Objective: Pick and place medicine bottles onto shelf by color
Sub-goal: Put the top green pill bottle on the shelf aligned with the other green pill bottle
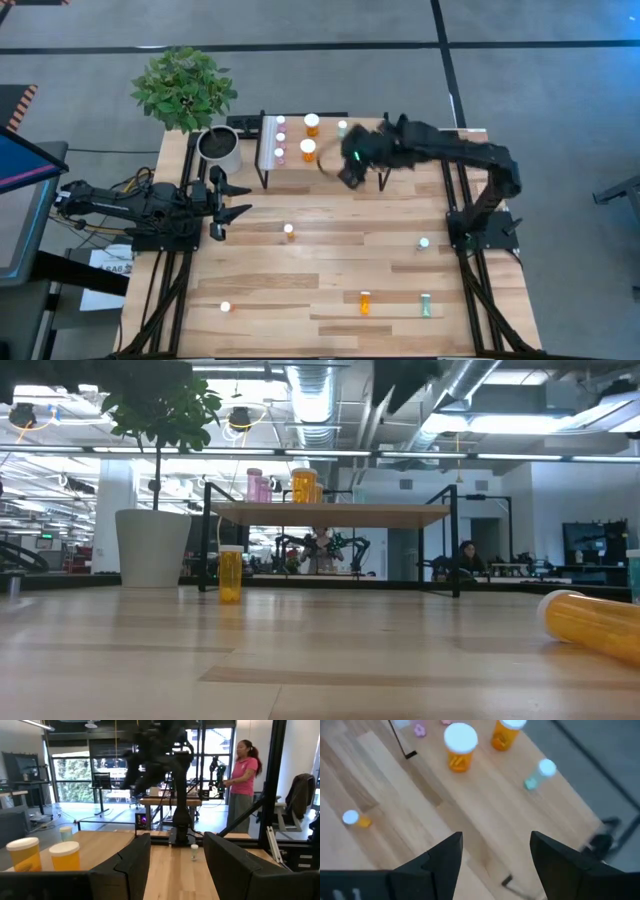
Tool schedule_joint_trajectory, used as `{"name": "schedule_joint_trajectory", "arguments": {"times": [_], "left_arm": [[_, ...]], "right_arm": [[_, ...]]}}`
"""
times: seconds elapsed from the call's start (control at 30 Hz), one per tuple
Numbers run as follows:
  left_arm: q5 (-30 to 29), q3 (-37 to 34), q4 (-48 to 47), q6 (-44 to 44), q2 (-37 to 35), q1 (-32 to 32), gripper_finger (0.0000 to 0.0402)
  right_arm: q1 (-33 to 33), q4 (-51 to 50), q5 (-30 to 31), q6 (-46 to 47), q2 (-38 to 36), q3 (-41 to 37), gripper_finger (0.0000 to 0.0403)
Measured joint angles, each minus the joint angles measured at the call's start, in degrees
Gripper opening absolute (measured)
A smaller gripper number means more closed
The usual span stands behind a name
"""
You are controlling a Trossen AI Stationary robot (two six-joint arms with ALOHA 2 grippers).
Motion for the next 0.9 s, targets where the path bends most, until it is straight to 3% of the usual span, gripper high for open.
{"name": "schedule_joint_trajectory", "arguments": {"times": [0.1,0.27,0.5,0.7,0.9], "left_arm": [[0.16,0.0,0.64,-0.11,0.0,0.0,0.0173],[0.59,0.0,1.57,-0.87,0.0,0.01,0.0173],[1.78,0.0,2.64,-1.54,0.0,0.0,0.0173],[1.86,0.0,2.68,-2.18,0.01,0.0,0.0173],[2.39,0.0,2.57,-3.04,0.0,0.02,0.0173]], "right_arm": [[7.92,-5.75,6.37,8.58,-1.43,0.0,0.0256],[20.34,-12.38,11.4,23.01,-2.62,0.0,0.0256],[33.5,-12.01,15.75,36.91,-2.46,-2.76,0.0255],[39.14,-3.3,16.24,49.22,-6.58,-20.32,0.0254],[41.21,18.69,12.88,55.09,-16.07,-44.09,0.0254]]}}
